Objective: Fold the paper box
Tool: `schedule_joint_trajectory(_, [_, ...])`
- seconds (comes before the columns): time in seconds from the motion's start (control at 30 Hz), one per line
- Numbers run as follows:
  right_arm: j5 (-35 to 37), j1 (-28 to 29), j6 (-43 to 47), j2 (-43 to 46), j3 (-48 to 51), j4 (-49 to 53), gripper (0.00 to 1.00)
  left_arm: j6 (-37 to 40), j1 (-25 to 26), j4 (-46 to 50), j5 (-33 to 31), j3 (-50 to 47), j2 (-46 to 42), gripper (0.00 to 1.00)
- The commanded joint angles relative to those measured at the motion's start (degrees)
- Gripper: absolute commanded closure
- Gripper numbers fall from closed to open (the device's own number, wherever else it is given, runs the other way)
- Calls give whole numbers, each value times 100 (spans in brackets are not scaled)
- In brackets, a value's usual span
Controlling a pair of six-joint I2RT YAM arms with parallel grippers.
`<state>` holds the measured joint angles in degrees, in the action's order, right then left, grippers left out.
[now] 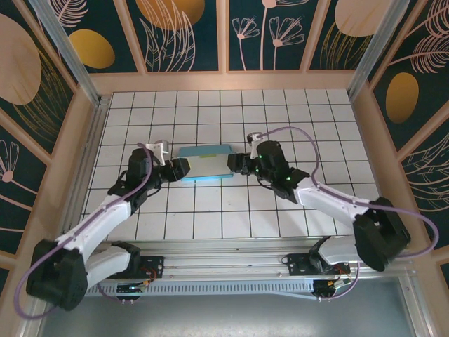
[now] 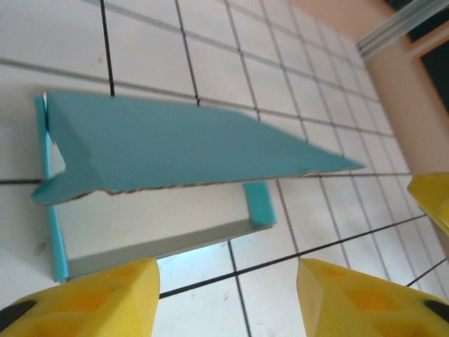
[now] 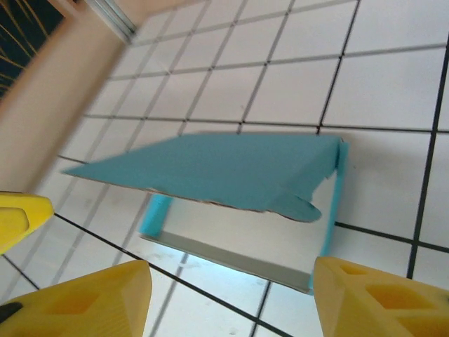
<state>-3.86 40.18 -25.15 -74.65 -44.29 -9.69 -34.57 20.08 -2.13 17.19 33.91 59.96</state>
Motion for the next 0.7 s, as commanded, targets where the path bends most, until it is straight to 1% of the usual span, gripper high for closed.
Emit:
schedule_joint_trajectory(0.0, [-412, -300, -617, -7, -429, 620, 37, -186, 32, 967, -732, 615, -237, 48])
schedule_joint_trajectory(0.07, [-886, -586, -757, -356, -863, 948, 37, -193, -28, 1291, -948, 1043, -2, 52])
schedule_joint_trajectory(0.13, [-1303, -839, -818, -760, -1323, 1204, 38, -170, -204, 1536, -935, 1525, 457, 55])
schedule_joint_trajectory(0.17, [-1400, -854, -886, -1026, -1570, 1348, 38, -118, -314, 1646, -872, 1780, 762, 55])
schedule_joint_trajectory(0.2, [-1469, -1028, -948, -1300, -1845, 1545, 38, -73, -434, 1777, -774, 2053, 1102, 55])
schedule_joint_trajectory(0.27, [-1504, -1100, -951, -1831, -2436, 2053, 39, 14, -596, 1988, -578, 2516, 1688, 56])
schedule_joint_trajectory(0.37, [-1506, -1103, -936, -2480, -3177, 2653, 44, 129, -659, 2081, -357, 2858, 2330, 54])
schedule_joint_trajectory(0.43, [-1679, -1100, -958, -2723, -3336, 2674, 47, 221, -673, 2067, -240, 2925, 2607, 52])
schedule_joint_trajectory(0.53, [-1948, -1092, -1105, -2939, -3325, 2507, 51, 375, -675, 2103, -124, 2931, 2937, 51])
schedule_joint_trajectory(0.63, [-2152, -1070, -1291, -3095, -3196, 2366, 55, 294, -675, 1849, 90, 2658, 3080, 51])
schedule_joint_trajectory(0.67, [-2209, -1058, -1343, -3122, -3111, 2268, 56, 235, -679, 1710, 115, 2514, 3087, 53])
